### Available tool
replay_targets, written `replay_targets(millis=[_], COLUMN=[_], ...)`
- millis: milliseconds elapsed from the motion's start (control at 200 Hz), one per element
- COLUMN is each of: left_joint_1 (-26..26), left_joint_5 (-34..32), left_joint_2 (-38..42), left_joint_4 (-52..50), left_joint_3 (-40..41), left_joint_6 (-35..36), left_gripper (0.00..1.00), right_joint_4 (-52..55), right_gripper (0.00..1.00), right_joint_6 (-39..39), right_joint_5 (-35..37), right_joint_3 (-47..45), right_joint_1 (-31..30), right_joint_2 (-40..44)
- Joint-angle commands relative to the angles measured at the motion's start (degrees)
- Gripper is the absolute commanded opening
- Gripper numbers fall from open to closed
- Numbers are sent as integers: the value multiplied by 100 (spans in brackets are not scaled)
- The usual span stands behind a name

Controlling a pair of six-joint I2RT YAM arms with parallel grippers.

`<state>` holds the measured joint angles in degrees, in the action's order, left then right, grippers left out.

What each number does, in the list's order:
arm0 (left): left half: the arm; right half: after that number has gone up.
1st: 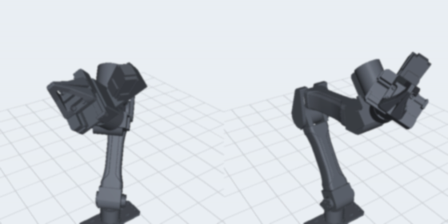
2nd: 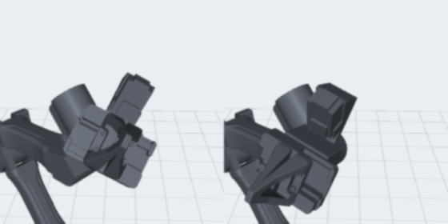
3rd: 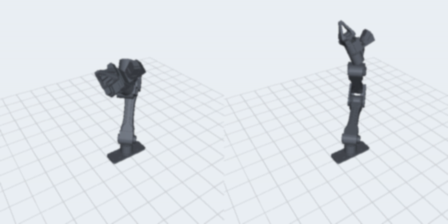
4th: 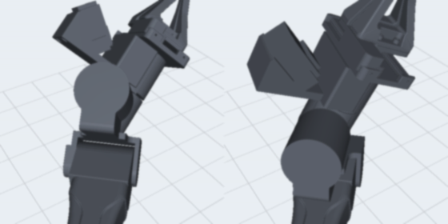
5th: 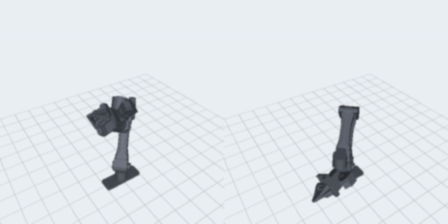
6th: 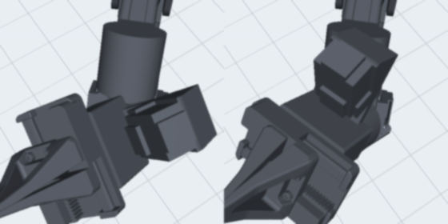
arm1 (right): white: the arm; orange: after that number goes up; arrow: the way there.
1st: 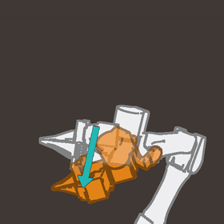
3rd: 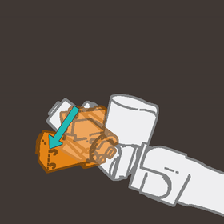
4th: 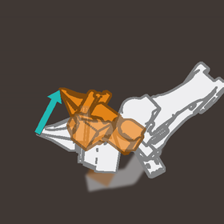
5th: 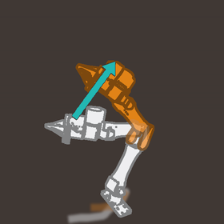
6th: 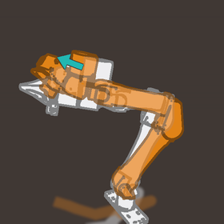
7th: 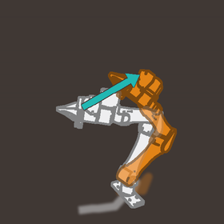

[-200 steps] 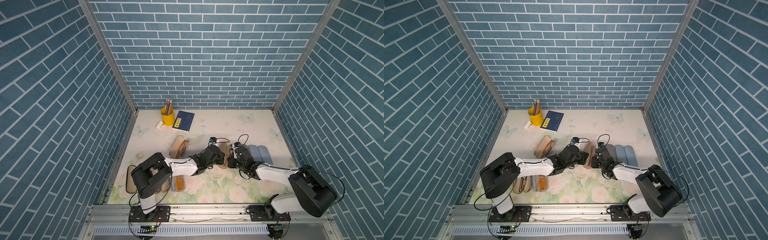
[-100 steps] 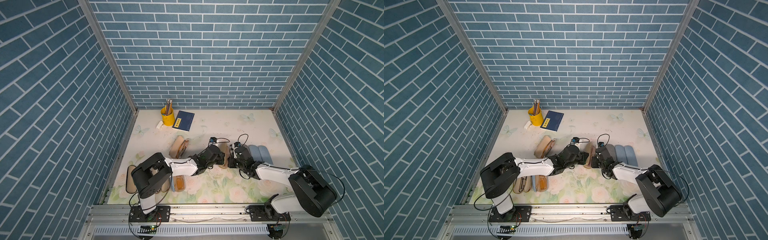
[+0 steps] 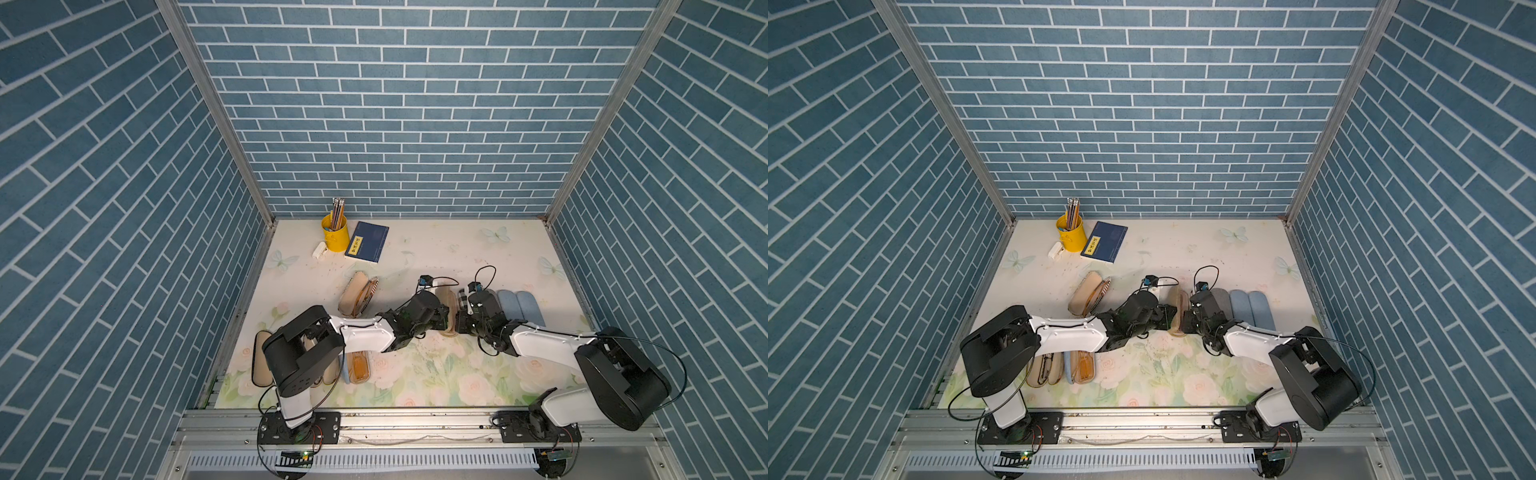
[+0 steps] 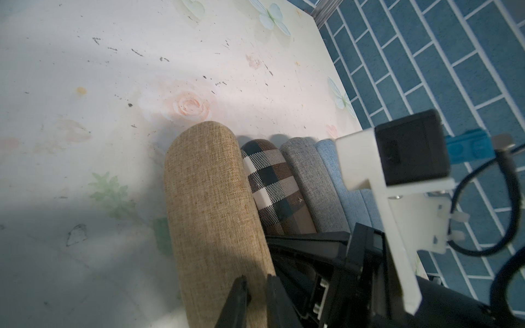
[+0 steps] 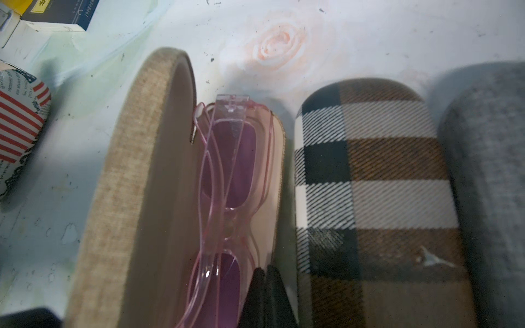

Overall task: Close the glasses case
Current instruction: Close the glasses case at the center of the board.

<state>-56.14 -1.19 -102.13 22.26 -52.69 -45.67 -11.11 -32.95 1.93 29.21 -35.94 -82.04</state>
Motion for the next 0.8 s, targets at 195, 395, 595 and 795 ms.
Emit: replay_targets(millis=[195,395,595,795], left_joint_1=[-70,-74,-134,-209], left_joint_5=[181,196,224,285], left_joint_2=[-237,-289,-411,-819], left_joint_4=[-334,-301,-293,-270], left_joint_3=[136,136,83,-32], left_joint_6=[-13,-30,-64,-109], left_gripper=[18,18,18,18], right_joint_4=[-93,2,74,416], right_gripper=[5,5,5,6], right_joint_6=[156,210,270,448], right_joint_5=[-166,-132,-123,-157], right_joint_3=[251,348,437,647], right_joint_1=[-26,-18,50,227], right_joint_2=[-84,-58,-40,177])
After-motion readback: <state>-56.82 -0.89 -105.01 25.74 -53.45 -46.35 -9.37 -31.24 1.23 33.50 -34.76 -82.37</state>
